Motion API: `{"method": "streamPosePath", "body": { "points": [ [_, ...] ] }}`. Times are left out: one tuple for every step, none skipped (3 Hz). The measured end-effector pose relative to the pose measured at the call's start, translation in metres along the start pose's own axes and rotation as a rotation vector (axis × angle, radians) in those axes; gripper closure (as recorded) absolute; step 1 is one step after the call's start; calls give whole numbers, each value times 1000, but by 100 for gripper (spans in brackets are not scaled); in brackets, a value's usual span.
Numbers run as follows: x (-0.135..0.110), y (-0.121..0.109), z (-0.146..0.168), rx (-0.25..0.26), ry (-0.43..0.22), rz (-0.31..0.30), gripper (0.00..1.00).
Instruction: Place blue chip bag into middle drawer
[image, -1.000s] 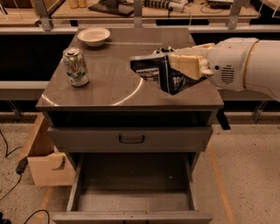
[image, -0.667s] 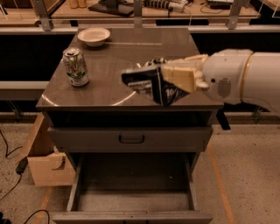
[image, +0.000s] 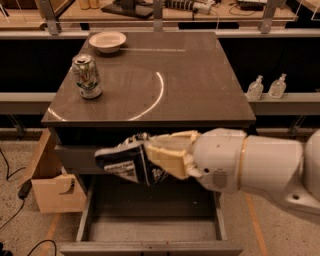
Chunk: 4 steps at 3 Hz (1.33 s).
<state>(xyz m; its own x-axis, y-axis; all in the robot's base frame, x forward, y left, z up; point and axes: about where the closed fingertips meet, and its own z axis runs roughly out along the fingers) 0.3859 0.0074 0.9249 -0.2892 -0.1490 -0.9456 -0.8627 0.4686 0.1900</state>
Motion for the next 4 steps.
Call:
{"method": "streamPosePath", "body": {
  "points": [
    [36, 4, 32, -7, 31, -6, 100],
    [78, -4, 57, 39, 121, -28, 100],
    [78, -4, 57, 37, 121, -28, 100],
    [96, -18, 66, 54, 110, -40, 100]
  ]
}}
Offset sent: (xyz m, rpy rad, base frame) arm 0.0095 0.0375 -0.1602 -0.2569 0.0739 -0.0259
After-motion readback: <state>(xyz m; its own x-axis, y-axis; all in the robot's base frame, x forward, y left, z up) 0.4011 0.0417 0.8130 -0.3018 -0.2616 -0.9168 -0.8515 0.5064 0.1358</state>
